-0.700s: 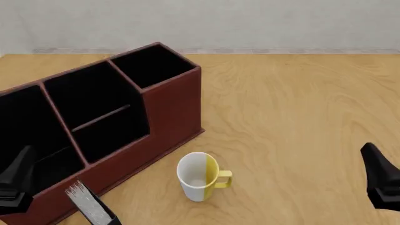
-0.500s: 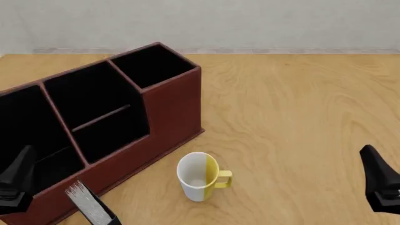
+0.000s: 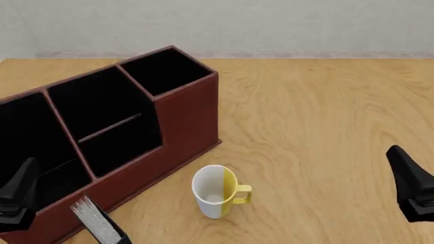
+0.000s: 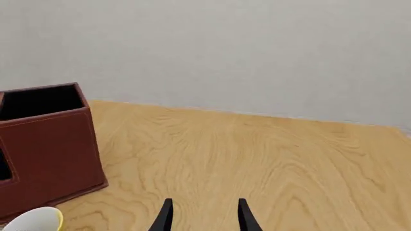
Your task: Pick up the book and place it in the right compartment of the caddy.
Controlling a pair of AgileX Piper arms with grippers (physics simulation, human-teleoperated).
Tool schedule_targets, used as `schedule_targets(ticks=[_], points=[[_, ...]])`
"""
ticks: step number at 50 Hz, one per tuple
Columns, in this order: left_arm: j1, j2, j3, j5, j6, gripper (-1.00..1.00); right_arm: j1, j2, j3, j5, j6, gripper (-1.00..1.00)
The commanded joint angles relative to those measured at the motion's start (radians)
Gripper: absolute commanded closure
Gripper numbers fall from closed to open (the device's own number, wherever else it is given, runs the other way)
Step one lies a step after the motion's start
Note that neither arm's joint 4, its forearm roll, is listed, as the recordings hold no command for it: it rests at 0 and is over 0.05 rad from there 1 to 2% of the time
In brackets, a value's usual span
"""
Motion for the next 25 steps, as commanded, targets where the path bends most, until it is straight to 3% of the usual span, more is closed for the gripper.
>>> schedule_targets(ticks=[1, 4, 13, 25], points=[[0.0, 0.0, 0.0, 0.0, 0.0, -1.0, 0.081, 0.148, -0.163, 0.038, -0.041, -1.0], [0.0, 0.0, 0.0, 0.0, 0.0, -1.0, 0.134, 0.173, -0.226, 0.075, -0.021, -1.0], [0.0, 0.0, 0.0, 0.0, 0.0, -1.0, 0.252, 0.363, -0.355, 0.093, -0.057, -1.0], [0.0, 0.0, 0.0, 0.0, 0.0, -1.0, 0.388, 0.525, -0.508, 0.141, -0.051, -1.0]])
